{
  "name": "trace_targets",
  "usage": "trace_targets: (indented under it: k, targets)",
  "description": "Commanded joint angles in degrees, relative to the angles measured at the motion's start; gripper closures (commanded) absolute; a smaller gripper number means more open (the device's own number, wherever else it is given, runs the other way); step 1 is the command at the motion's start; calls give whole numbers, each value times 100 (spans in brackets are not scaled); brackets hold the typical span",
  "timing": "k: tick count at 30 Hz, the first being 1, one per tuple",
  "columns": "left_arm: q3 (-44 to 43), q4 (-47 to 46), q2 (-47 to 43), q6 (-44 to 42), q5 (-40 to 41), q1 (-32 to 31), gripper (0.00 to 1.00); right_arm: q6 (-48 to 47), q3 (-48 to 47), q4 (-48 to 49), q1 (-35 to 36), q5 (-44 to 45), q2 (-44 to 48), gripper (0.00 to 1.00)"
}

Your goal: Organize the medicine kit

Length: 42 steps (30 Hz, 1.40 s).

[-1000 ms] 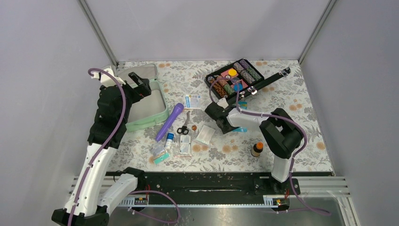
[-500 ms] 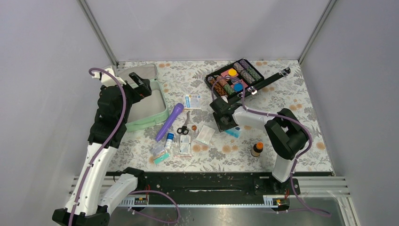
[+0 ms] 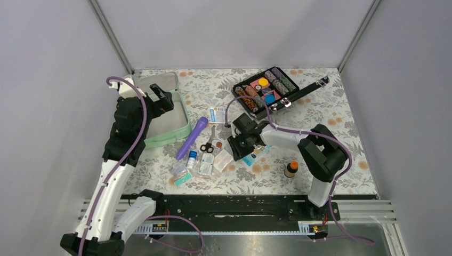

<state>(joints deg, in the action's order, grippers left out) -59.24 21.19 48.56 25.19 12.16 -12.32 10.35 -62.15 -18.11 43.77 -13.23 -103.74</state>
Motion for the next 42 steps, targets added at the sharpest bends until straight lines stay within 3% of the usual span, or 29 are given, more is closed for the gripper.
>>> trace_targets:
  k: [1, 4, 8, 11, 13, 18, 32, 38, 42]
  targets:
    - [155, -458, -91, -484, -154, 36, 2, -725, -38, -352, 176, -452, 653, 55]
    - [425, -682, -291, -950, -598, 36, 1, -2279, -685, -1442, 152, -1005, 1020, 46]
    - [806, -778, -647, -1575, -1158, 36, 1, -5201, -1423, -3262, 40, -1557, 983, 35]
    - [870, -548, -713, -1915, -1753, 43, 1, -6710, -1833, -4174, -25, -1403, 640, 34]
    - [890, -436, -680, -2008, -2057, 83, 1, -7243, -2096, -4466, -22, -1162, 311, 36]
    - [837, -281, -454, -1865, -3334, 540, 1, -7651, -2637, -4371, -19, -561, -328, 41]
    - [180, 849, -245, -2640, -3169, 423, 2, -8735, -2528, -3510, -24, 569, -1240, 43]
    - [-101, 1159, -76, -2838, -3377, 644, 2, -8787, -2371, -3331, -18, 579, -1362, 57]
    - [90, 864, 74, -2573, -3692, 1005, 2, -8752, -2116, -3129, 13, 549, -1346, 62]
